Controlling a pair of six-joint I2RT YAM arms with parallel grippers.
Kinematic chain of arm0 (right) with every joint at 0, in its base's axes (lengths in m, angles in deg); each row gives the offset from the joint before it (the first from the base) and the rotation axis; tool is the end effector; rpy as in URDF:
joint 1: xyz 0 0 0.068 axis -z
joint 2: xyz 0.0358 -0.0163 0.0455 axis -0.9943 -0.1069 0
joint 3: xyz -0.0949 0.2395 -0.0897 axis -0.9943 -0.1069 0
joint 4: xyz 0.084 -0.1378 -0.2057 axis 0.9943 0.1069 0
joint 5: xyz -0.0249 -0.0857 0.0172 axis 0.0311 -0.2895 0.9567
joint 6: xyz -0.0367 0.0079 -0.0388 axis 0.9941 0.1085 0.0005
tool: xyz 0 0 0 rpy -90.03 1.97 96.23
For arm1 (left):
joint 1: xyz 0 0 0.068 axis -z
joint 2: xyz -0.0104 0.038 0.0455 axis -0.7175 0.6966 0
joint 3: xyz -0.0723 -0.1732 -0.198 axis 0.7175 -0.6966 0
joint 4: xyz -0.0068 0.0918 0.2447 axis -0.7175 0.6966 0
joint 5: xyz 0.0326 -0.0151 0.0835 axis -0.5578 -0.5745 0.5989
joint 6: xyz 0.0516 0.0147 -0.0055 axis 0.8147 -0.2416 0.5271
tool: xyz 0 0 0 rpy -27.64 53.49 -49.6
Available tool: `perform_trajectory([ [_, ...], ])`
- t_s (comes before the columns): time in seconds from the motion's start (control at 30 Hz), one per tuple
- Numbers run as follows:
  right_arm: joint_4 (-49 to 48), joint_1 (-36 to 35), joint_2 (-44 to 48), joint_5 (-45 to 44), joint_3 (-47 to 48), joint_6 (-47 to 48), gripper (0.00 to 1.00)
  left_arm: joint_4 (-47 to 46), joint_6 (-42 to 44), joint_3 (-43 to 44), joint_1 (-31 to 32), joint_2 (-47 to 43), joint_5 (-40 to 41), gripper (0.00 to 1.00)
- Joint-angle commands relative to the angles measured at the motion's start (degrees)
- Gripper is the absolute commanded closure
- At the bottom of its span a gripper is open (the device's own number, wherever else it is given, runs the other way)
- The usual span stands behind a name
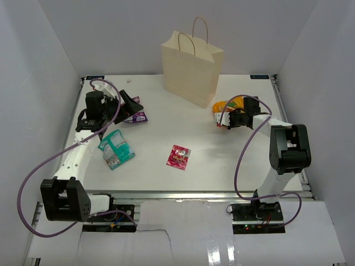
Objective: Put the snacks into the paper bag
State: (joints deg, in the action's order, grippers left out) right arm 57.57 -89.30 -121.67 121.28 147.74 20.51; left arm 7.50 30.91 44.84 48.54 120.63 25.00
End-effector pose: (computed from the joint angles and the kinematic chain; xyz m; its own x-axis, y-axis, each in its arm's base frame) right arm 0.3614 0.0530 0.1731 0.4456 -0.8149 -0.3707 -0.7325 -0.0938 -0.6743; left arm 0.2820 -0.0276 0.3120 -0.6338 -0.4720 -0.6128 0.0537 0.7635 -0.6436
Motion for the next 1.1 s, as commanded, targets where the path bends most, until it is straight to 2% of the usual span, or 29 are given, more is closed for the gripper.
perform_trajectory([
  [0.0, -0.55, -0.19, 0.89, 2.37, 1.97, -6.07, 0.88, -0.08, 0.71, 1.92, 0.03, -0.22, -0.77, 0.02],
  [0.07, -0.55, 0.50, 1.69, 4.03, 3.02, -9.51, 0.92, -0.08, 0.98, 2.01, 0.03, -0.22, -0.77, 0.02],
  [0.37, -1.42, 7.01, 9.76, 13.96, 7.51, -37.54, 0.92, -0.43, 1.15, 1.66, -0.06, 0.04, -0.60, 0.02],
  [0.53, -4.85, 7.98, 15.04, 15.12, 7.34, -48.53, 0.92, -1.31, 0.54, 1.92, -0.06, 1.09, -1.47, 0.02],
  [0.77, -10.21, 9.03, 17.07, 14.24, 11.02, -64.79, 0.92, -1.66, 0.54, 2.45, 0.03, 1.62, -1.83, 0.02],
  [0.9, -13.55, 9.56, 17.51, 14.15, 16.37, -72.69, 0.92, -1.48, 0.63, 2.19, -0.06, 1.27, -1.66, 0.02],
  [1.07, -19.25, 9.56, 13.83, 14.06, 31.74, -81.93, 0.92, -1.57, 0.45, 2.01, 0.03, 1.18, -1.83, 0.02],
])
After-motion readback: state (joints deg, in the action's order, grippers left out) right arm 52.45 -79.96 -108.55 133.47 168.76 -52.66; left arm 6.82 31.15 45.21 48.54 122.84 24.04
